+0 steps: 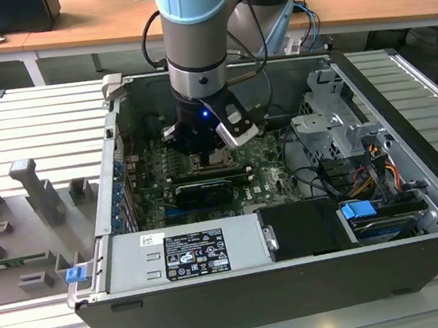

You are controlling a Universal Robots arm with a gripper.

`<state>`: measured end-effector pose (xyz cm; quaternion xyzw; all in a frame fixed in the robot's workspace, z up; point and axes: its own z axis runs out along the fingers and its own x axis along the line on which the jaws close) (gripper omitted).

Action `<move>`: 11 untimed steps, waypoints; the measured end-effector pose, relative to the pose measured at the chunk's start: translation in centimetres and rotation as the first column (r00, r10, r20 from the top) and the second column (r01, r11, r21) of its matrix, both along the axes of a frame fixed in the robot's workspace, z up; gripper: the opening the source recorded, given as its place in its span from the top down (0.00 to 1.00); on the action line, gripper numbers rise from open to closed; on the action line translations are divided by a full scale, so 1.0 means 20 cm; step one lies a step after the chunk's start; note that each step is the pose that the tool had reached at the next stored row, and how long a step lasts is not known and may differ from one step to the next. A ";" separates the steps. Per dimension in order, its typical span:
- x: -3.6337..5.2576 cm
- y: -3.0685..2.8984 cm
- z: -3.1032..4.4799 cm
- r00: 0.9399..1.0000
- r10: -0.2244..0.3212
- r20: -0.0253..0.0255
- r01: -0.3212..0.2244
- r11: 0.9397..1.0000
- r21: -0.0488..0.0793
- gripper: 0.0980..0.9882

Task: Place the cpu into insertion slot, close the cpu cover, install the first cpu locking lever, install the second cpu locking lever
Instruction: 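Install the second cpu locking lever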

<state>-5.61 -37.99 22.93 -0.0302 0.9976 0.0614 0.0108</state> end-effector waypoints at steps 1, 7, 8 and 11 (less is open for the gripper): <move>-0.004 0.000 -0.009 1.000 0.001 0.000 -0.001 1.000 0.000 0.99; -0.035 -0.019 -0.056 1.000 0.004 0.000 -0.004 0.999 0.038 0.99; -0.040 -0.025 -0.057 1.000 0.004 0.000 -0.004 0.999 0.044 0.99; -0.048 -0.040 -0.059 1.000 0.004 0.000 -0.004 0.999 0.052 0.99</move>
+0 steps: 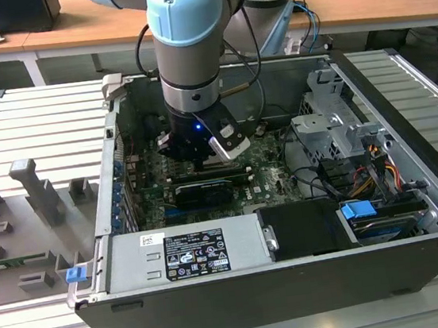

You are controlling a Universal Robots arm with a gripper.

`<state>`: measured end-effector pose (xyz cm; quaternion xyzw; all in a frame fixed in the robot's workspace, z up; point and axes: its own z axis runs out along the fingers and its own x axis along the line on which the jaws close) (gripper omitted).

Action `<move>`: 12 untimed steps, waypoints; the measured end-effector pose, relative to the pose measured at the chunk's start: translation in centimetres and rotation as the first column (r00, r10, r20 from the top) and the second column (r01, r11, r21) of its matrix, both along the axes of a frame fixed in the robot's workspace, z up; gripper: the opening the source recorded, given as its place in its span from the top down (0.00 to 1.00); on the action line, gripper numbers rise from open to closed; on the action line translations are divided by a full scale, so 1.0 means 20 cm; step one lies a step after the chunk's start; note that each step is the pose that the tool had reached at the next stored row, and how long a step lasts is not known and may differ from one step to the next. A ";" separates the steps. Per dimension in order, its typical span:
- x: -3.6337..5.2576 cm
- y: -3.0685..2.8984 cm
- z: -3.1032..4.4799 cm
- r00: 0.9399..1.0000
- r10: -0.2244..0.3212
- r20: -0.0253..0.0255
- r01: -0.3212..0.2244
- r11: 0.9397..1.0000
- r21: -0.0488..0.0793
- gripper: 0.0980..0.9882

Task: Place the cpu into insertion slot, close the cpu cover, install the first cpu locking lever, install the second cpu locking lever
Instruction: 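Install the second cpu locking lever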

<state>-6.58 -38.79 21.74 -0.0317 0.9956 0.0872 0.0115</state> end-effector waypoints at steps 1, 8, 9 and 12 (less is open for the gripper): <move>-0.001 -0.006 -0.003 1.000 0.000 0.000 0.000 1.000 0.006 0.99; -0.047 -0.020 -0.031 1.000 0.000 0.000 0.000 0.999 0.037 0.99; -0.057 -0.022 -0.036 1.000 0.000 0.000 0.000 0.999 0.044 0.99; -0.064 -0.025 -0.052 1.000 0.000 0.000 0.000 0.998 0.057 0.99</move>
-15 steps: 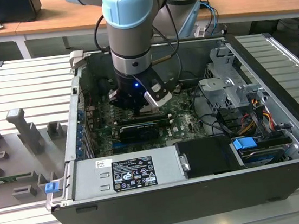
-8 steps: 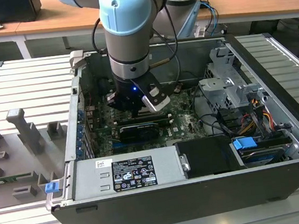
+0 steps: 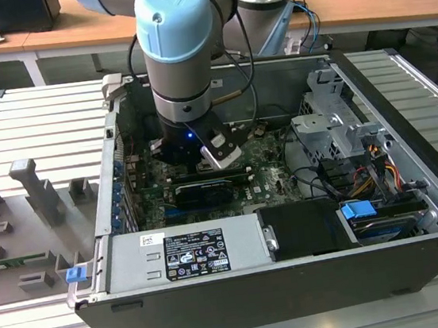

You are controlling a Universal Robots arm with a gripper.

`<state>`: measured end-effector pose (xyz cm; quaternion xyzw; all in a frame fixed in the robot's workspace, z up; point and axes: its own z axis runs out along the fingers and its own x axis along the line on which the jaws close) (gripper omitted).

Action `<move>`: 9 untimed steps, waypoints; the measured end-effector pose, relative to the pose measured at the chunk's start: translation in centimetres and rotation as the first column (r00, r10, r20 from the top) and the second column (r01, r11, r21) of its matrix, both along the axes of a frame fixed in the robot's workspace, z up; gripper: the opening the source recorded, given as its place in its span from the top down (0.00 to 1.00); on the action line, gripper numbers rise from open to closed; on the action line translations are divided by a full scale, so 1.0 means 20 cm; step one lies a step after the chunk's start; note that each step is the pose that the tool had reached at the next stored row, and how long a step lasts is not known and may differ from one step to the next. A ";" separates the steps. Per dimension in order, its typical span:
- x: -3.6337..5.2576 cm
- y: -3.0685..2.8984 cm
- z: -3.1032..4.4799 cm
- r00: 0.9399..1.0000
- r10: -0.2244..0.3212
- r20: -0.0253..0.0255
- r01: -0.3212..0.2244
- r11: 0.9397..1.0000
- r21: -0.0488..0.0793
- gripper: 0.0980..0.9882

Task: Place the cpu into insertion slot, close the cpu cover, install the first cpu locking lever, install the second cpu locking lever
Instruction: 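Install the second cpu locking lever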

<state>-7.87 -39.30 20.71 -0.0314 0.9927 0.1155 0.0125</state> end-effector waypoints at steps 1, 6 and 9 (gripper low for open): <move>-0.001 -0.001 -0.010 1.000 0.000 0.000 0.000 1.000 0.004 0.99; -0.006 -0.004 -0.047 1.000 0.000 0.000 0.000 1.000 0.028 0.99; -0.010 -0.009 -0.058 1.000 0.000 0.001 0.000 0.999 0.045 0.99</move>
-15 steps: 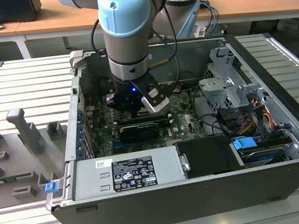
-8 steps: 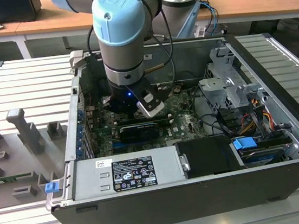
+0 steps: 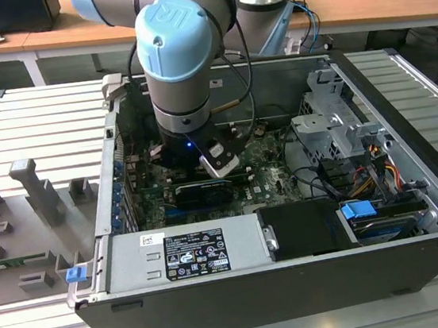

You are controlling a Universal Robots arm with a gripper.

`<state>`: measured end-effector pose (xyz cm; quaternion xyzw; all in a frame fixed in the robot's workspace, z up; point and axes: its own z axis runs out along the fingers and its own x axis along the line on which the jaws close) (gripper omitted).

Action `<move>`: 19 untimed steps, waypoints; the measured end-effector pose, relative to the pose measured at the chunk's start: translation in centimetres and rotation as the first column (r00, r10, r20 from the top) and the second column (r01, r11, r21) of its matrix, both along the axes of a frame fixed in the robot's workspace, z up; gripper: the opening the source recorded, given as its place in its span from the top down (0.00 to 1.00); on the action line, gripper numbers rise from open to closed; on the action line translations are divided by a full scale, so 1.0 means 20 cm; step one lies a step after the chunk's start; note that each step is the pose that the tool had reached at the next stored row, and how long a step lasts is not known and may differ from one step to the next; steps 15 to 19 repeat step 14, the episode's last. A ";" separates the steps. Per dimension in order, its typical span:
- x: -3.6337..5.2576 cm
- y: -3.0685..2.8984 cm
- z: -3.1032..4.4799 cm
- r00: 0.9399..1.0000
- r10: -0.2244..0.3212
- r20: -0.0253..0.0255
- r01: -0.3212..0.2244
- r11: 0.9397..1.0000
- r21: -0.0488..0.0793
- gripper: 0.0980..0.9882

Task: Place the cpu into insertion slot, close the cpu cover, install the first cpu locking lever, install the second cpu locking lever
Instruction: 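Install the second cpu locking lever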

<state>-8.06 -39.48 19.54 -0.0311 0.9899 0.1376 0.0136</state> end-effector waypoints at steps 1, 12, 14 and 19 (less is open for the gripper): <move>0.000 0.000 0.007 1.000 0.000 0.000 0.000 1.000 0.000 0.99; -0.001 0.001 0.110 1.000 0.000 -0.001 0.000 1.000 -0.001 0.99; -0.001 0.001 0.129 1.000 0.000 -0.001 0.000 1.000 -0.001 0.99; -0.001 0.001 0.129 1.000 0.000 -0.001 0.000 1.000 -0.001 0.99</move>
